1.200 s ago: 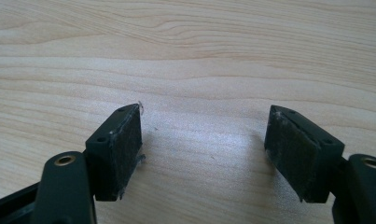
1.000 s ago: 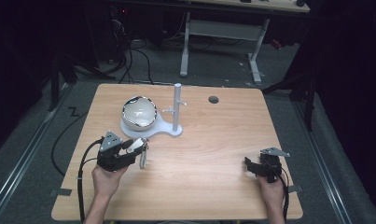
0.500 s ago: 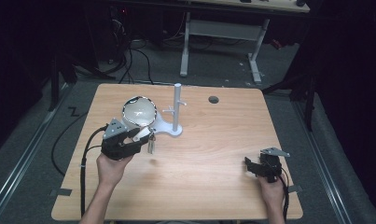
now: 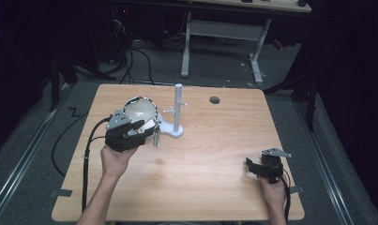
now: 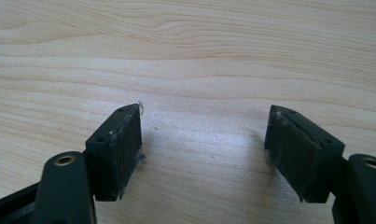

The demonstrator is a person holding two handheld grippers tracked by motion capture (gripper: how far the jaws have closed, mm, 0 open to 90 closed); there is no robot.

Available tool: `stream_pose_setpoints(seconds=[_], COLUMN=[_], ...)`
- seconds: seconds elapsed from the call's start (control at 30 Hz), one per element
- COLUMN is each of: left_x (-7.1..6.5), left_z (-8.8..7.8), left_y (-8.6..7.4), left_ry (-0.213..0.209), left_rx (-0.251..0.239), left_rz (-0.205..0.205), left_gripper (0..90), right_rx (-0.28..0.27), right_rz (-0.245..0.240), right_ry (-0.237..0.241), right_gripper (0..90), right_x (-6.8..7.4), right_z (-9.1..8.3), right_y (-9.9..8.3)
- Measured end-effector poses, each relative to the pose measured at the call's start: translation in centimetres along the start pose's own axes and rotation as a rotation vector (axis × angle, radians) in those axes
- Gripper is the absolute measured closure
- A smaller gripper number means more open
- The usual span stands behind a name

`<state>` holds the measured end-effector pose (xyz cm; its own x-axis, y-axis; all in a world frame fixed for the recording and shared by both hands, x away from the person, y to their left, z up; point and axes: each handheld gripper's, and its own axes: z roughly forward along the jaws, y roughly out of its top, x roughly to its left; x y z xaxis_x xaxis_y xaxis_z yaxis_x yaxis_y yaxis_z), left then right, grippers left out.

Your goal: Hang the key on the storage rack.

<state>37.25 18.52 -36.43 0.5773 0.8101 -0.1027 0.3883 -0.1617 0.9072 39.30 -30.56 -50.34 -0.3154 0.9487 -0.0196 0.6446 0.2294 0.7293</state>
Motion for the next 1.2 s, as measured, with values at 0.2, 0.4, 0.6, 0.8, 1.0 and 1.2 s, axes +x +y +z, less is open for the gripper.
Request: stream_pose_setpoints(seconds=[0.2,0.4,0.6,0.8,1.0,1.2], left_x=[0.3,0.6,0.7,1.0,1.1,1.0], left_z=[0.0,0.2,0.4,0.9,1.5,2.1], left_y=[0.6,1.1,1.8,2.6,3.1,3.7], left_ry=[0.0,0.01,0.008,0.008,0.001,-0.002], left_rx=[-0.022,-0.022,-0.034,-0.034,-0.033,-0.036], left_rz=[-0.008,-0.008,-0.01,-0.014,-0.018,-0.015], left_gripper=[51.0,51.0,51.1,51.0,51.1,51.1], right_rx=[0.0,0.0,0.0,0.0,0.0,0.0], right_rz=[0.0,0.0,0.0,0.0,0.0,0.0], right_ry=[0.0,0.0,0.0,0.0,0.0,0.0], right_gripper=[27.6,27.6,27.6,27.6,27.6,27.6], right_x=[0.0,0.0,0.0,0.0,0.0,0.0], right_z=[0.0,0.0,0.0,0.0,0.0,0.0], right_y=[0.0,0.0,0.0,0.0,0.0,0.0])
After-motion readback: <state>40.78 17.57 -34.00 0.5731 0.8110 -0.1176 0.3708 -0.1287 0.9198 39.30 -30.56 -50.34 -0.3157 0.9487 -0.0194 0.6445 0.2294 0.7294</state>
